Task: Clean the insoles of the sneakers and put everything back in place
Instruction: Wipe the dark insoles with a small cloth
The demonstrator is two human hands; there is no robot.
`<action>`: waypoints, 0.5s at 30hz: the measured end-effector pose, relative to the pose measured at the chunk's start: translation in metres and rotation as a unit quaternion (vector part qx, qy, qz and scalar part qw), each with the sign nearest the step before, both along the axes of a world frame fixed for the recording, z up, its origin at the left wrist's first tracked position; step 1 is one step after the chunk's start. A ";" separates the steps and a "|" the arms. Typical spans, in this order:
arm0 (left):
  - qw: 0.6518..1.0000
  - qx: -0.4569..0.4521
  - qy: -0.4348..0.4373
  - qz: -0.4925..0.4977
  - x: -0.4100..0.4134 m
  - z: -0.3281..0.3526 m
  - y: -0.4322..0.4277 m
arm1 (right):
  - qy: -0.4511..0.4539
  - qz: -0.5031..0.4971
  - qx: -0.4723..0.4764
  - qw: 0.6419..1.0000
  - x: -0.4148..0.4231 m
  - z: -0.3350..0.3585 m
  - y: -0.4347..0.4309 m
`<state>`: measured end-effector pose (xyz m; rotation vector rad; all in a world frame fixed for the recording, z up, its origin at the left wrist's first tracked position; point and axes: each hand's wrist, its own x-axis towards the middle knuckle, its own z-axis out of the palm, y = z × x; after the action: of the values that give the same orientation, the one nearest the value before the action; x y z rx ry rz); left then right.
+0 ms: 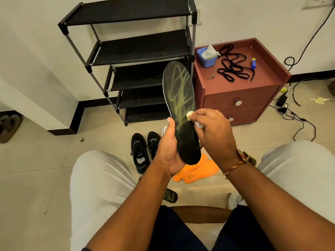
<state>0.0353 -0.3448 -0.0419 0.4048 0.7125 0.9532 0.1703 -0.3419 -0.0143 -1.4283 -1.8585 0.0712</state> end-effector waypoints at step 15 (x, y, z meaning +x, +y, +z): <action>1.000 -0.029 -0.005 -0.005 0.000 -0.003 -0.002 | 0.051 0.011 -0.010 0.999 -0.012 0.002 -0.010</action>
<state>0.0355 -0.3463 -0.0444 0.3525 0.7270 0.9233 0.1586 -0.3521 -0.0128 -1.3918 -1.7959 0.1719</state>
